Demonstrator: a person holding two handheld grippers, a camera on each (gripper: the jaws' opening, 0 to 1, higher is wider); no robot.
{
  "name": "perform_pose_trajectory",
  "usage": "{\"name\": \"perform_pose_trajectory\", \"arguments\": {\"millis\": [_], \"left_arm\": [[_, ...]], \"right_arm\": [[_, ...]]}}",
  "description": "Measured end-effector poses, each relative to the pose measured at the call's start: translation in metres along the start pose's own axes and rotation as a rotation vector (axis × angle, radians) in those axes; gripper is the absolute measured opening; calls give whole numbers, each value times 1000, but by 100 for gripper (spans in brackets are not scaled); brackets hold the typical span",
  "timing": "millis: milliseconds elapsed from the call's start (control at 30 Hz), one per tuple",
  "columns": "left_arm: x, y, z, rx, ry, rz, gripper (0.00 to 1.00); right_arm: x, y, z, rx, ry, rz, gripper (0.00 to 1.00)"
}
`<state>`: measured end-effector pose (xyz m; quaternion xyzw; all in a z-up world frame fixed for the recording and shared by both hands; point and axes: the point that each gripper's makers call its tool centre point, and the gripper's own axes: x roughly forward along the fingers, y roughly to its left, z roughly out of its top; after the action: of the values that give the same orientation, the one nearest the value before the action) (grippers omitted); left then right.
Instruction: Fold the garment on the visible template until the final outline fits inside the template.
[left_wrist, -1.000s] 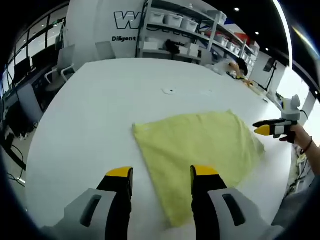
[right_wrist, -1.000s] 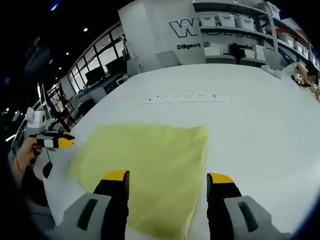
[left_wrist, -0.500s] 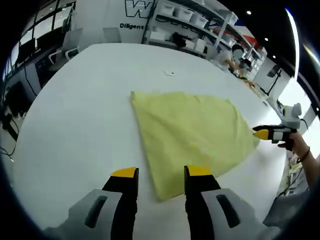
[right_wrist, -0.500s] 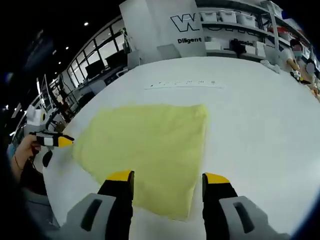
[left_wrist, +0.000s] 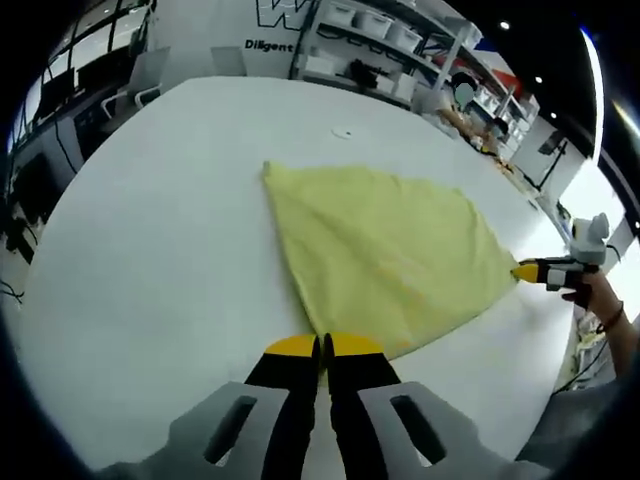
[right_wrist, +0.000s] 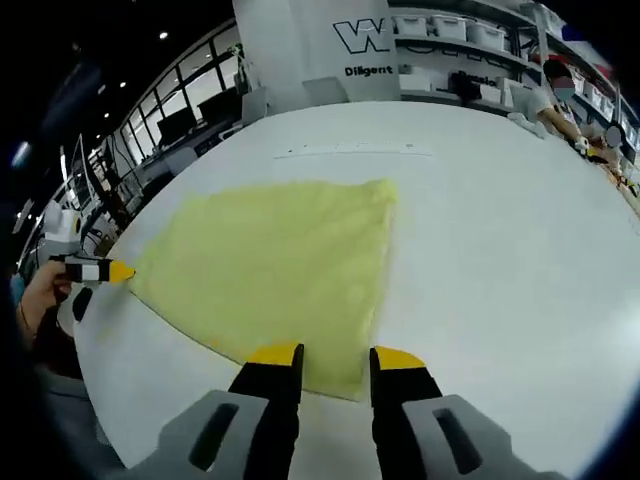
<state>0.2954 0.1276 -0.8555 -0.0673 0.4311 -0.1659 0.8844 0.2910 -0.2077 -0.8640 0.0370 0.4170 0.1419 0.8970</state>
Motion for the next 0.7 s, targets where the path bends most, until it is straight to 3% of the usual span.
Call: {"name": "perform_pose_trajectory", "arguments": {"millis": [100, 200, 567, 667, 700], "left_arm": [[-1, 2, -1, 2, 0, 7, 0], [-2, 2, -4, -19, 10, 9, 0], [-12, 8, -17, -50, 30, 43, 0], [-18, 11, -24, -70, 19, 47, 0], [-20, 12, -26, -77, 16, 41, 0]], "right_arm": [[-2, -1, -3, 14, 8, -8, 3], [-3, -2, -4, 46, 9, -4, 3], [-10, 5, -14, 17, 35, -5, 0], [-14, 14, -23, -18, 64, 6, 0], [-15, 14, -24, -67, 62, 9, 0]]}}
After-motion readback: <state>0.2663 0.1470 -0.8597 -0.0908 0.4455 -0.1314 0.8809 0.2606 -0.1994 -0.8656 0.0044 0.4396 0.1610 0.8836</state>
